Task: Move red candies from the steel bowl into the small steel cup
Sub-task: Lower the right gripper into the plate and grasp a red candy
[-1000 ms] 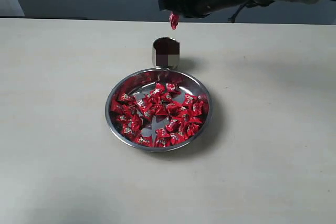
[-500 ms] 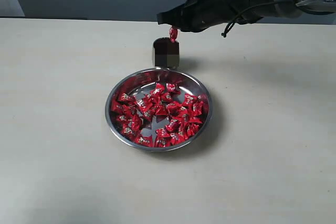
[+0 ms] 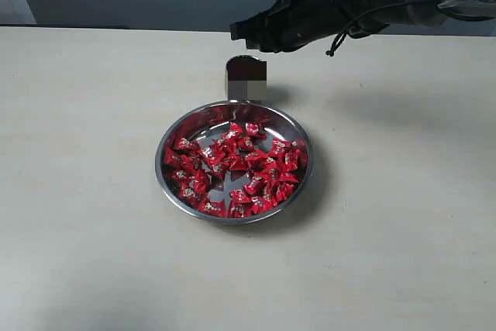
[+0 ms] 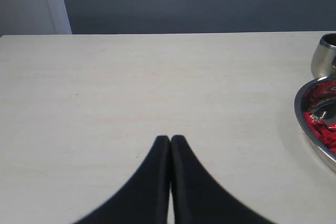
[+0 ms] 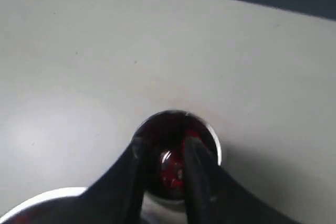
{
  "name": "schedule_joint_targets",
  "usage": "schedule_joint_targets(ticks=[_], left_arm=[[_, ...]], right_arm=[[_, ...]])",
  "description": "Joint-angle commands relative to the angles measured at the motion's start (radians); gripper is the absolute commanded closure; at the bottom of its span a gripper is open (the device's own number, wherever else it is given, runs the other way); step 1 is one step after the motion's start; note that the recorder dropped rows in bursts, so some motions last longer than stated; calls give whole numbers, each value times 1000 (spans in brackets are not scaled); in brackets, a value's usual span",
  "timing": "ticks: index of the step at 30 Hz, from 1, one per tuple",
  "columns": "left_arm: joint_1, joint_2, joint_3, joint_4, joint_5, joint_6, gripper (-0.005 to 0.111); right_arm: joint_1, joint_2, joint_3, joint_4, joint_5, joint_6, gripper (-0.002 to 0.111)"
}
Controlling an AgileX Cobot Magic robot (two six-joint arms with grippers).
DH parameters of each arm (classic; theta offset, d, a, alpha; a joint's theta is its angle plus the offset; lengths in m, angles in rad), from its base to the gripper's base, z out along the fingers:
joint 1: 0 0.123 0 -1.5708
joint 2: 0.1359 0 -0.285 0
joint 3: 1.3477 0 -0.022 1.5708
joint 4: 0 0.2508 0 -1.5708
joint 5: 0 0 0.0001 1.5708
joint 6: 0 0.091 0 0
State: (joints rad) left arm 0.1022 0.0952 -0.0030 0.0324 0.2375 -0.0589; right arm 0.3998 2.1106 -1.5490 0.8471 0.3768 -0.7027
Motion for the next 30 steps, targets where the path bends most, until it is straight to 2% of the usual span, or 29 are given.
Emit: schedule_joint_targets(ticks=[1, 5, 6, 9, 12, 17, 30], left_arm=[[-5, -7, 3, 1, -4, -2, 106], [-5, -7, 3, 1, -4, -2, 106], [-5, -7, 3, 1, -4, -2, 106], [-5, -7, 3, 1, -4, -2, 106], [-5, -7, 3, 1, -4, -2, 106], [-5, -7, 3, 1, -4, -2, 106], [-5, -7, 3, 1, -4, -2, 106]], right_arm=[[13, -18, -2, 10, 306, -30, 82], [81, -2, -2, -110, 477, -115, 82], [99, 0, -2, -144, 477, -115, 80], [129, 20, -2, -215, 440, -111, 65], [129, 38, -2, -250, 371, -86, 59], [125, 59, -2, -321, 240, 76, 60], [125, 108, -2, -316, 130, 80, 60]])
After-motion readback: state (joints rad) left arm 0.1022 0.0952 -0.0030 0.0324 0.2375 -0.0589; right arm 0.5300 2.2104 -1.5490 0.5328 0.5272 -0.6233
